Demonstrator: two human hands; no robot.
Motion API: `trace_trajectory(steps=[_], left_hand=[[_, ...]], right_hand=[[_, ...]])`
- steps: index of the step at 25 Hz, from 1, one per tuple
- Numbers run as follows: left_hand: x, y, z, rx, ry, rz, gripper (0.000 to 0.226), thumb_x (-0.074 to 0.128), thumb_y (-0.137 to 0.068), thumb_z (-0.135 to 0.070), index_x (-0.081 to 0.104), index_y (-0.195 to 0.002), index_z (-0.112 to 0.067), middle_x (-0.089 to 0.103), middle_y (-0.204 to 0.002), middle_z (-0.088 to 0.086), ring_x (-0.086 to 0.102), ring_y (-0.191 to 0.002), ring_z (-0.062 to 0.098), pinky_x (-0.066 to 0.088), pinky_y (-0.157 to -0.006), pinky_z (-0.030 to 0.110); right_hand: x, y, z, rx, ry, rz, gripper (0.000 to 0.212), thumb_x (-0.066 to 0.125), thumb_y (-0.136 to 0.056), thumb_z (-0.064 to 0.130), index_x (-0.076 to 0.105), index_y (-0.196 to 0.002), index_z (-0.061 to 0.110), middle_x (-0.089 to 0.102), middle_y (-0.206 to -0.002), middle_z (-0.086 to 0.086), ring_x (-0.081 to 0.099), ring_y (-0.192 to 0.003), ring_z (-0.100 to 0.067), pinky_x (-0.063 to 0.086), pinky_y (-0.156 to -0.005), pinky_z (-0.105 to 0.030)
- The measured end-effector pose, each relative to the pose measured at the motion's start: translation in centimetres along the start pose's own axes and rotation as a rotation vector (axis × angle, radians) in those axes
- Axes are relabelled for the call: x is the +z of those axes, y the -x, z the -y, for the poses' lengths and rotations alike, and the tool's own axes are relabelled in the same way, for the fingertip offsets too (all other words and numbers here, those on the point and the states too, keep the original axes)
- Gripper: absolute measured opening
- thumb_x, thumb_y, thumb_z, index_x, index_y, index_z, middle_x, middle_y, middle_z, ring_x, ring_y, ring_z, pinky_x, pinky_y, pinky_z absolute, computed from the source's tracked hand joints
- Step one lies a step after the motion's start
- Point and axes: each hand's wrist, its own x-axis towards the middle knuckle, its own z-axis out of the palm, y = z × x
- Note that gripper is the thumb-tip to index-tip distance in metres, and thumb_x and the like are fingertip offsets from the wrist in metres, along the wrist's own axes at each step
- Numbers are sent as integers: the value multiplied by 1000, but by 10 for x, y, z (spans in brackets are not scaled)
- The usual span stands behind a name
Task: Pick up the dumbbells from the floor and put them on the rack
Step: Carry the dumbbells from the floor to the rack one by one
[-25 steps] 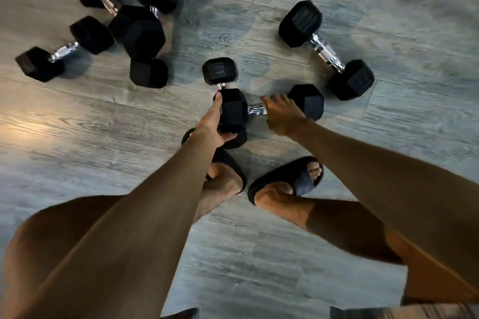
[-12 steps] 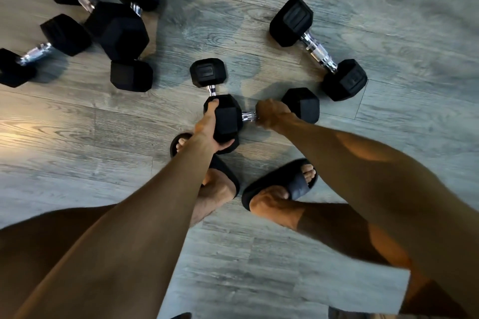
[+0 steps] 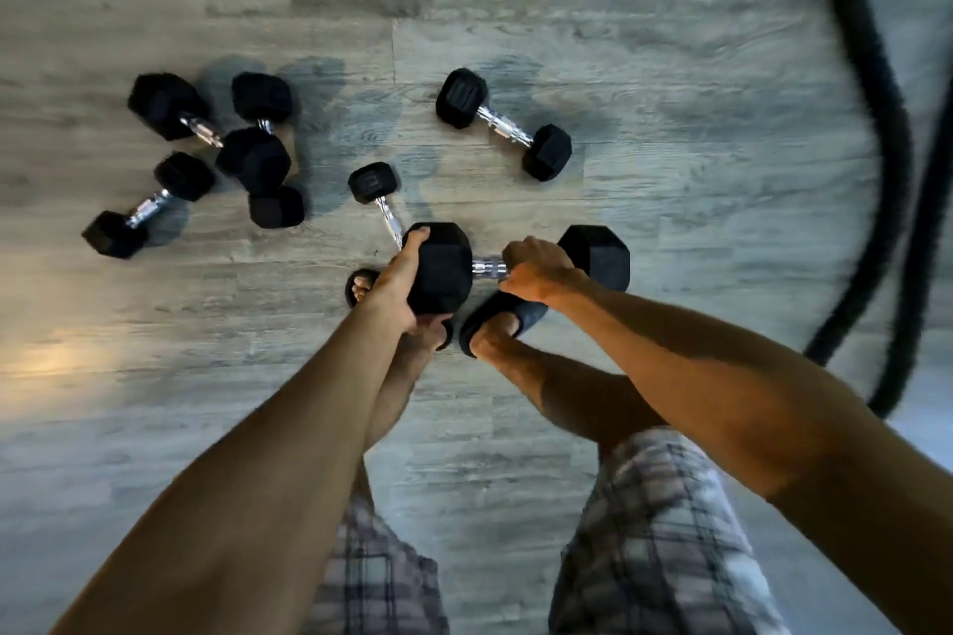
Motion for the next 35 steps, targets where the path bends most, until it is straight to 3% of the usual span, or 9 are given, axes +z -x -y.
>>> trace_trajectory(steps=[3, 6, 10, 13, 21, 26, 30, 33, 35], left_hand=[[17, 107, 13, -5, -144, -9, 84, 74, -52, -74, 64, -116, -20, 71, -110, 12, 67, -98, 34, 58, -68, 45], [41, 200, 23, 18, -295, 33, 70, 68, -66, -72, 63, -110, -17, 70, -106, 14, 66, -96, 37, 57, -72, 41], [83, 280, 29, -9, -542, 63, 55, 59, -74, -69, 60, -87, -15, 67, -87, 15, 64, -84, 41, 44, -62, 30], [115, 307, 25, 20, -638, 79, 56, 61, -71, -70, 61, -85, -15, 69, -89, 14, 65, -83, 37, 50, -60, 30], [180, 329, -32, 71, -701, 75, 72, 70, -63, -69, 63, -99, -7, 70, -97, 20, 66, -98, 39, 52, -95, 47], [216, 338, -104, 78, -750, 106, 75, 69, -61, -70, 60, -99, -5, 66, -90, 19, 65, -83, 37, 55, -89, 44], [245, 358, -166, 83, -793, 127, 78, 64, -63, -74, 57, -101, -6, 63, -89, 18, 63, -74, 35, 57, -60, 37], [264, 373, -206, 126, -763, 125, 70, 61, -71, -71, 53, -91, -5, 61, -78, 17, 59, -70, 31, 52, -66, 35], [281, 377, -238, 142, -773, 114, 69, 58, -73, -71, 51, -85, -3, 63, -62, 17, 57, -66, 30, 49, -77, 35]], right_hand=[[-41, 106, -8, 51, -107, -55, 46, 62, -87, 38, 58, -123, 11, 60, -123, -15, 58, -114, -33, 47, -91, -36], [-72, 193, -20, 84, -185, -70, 44, 64, -85, 39, 60, -121, 12, 61, -121, -13, 60, -111, -33, 48, -89, -36], [-96, 268, -47, 146, -246, -112, 37, 64, -83, 35, 62, -113, 14, 64, -114, -10, 63, -102, -31, 46, -75, -33], [-111, 293, -69, 169, -276, -166, 38, 64, -83, 38, 62, -111, 12, 66, -110, -11, 65, -98, -31, 47, -74, -33], [-179, 289, -114, 249, -336, -199, 38, 58, -84, 36, 60, -115, 13, 64, -112, -11, 64, -100, -32, 48, -78, -35], [-248, 262, -132, 285, -320, -186, 39, 59, -84, 35, 59, -116, 13, 64, -113, -10, 64, -100, -31, 49, -79, -34], [-317, 239, -151, 288, -298, -206, 37, 58, -82, 34, 60, -113, 14, 63, -109, -9, 63, -98, -31, 51, -80, -35], [-360, 214, -162, 268, -279, -227, 36, 60, -76, 34, 61, -107, 17, 65, -100, -5, 65, -92, -29, 52, -74, -35], [-385, 189, -172, 289, -294, -288, 32, 57, -70, 41, 56, -97, 24, 66, -87, 1, 64, -75, -24, 47, -59, -32]])
